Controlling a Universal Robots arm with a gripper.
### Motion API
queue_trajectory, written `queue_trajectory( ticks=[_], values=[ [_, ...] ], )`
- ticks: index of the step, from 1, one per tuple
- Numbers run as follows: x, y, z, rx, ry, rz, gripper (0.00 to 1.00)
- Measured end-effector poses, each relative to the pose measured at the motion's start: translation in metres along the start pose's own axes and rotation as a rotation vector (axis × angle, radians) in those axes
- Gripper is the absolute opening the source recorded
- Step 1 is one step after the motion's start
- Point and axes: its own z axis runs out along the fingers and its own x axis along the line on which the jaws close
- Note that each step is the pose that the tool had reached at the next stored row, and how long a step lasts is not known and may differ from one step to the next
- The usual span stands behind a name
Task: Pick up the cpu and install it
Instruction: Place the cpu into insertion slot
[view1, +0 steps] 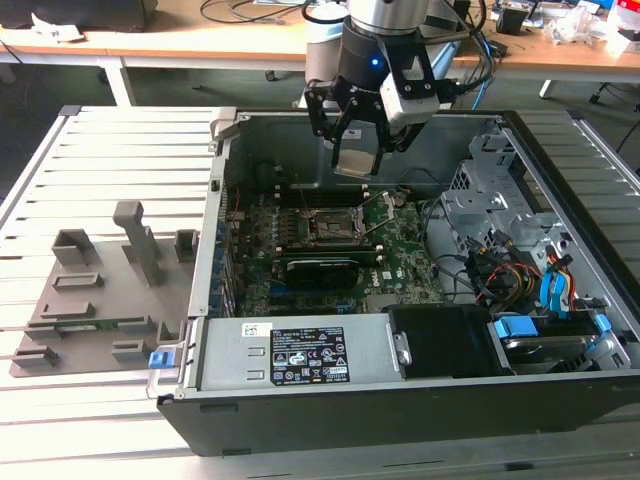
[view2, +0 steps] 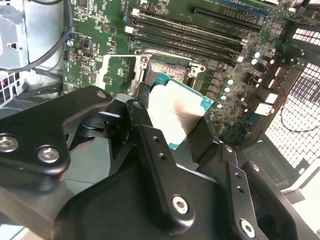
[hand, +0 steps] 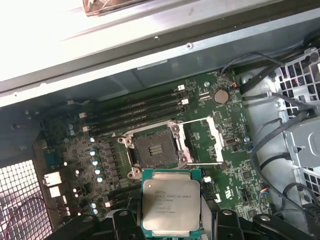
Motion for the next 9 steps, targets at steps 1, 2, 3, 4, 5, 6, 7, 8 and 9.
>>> queue_trajectory(
  ticks=[1,2,3,4,5,6,7,8,9],
  values=[
    [0.0,0.0,0.0001,0.0002,-0.0001,0.013,0.55],
    [0.0,0.0,0.0001,0.0004,-0.0003,0.024,0.55],
    [0.0,0.0,0.0002,0.0007,-0.0005,0.039,0.55],
    [0.0,0.0,0.0002,0.0008,-0.0006,0.051,0.55],
    [0.0,0.0,0.0002,0.0009,-0.0007,0.061,0.55],
    [0.0,0.0,0.0003,0.001,-0.0008,0.07,0.55],
    [0.0,0.0,0.0003,0.0011,-0.0009,0.076,0.55],
    [0.0,0.0,0.0004,0.0012,-0.001,0.086,0.55],
    [0.0,0.0,0.0004,0.0012,-0.0011,0.094,0.55]
  ],
)
